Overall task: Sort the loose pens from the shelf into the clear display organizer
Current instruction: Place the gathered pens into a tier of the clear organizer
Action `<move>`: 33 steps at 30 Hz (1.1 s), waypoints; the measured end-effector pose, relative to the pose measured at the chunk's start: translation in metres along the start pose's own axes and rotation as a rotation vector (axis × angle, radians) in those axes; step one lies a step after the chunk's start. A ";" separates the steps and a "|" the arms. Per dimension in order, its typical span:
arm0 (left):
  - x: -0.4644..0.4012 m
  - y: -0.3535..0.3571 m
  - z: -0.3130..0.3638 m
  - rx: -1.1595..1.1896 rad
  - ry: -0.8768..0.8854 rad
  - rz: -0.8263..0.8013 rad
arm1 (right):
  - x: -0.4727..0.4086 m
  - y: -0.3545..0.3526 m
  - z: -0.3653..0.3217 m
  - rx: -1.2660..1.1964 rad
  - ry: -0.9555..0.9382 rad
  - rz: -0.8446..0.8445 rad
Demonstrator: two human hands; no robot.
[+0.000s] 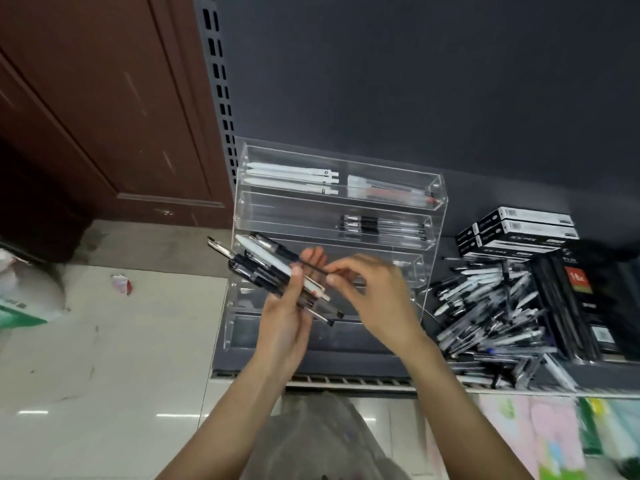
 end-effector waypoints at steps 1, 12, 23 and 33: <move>-0.001 -0.001 0.000 -0.025 -0.010 -0.004 | -0.001 -0.010 0.005 0.057 -0.005 0.033; -0.016 -0.005 -0.010 -0.263 -0.090 0.071 | -0.047 -0.081 0.085 0.699 -0.158 0.001; -0.019 0.001 -0.013 -0.322 -0.048 0.143 | -0.058 -0.051 0.107 0.937 -0.240 -0.218; -0.013 0.016 -0.019 -0.379 -0.042 0.119 | -0.052 -0.058 0.096 0.882 -0.259 -0.090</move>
Point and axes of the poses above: each hand's wrist, its own x-axis away from the middle knuckle, its own y-axis out of the palm, z = x × y, the point moved 6 cm from there along -x, towards the middle knuckle, and after that the axes turned 9 degrees about -y, right-handed, at the moved point
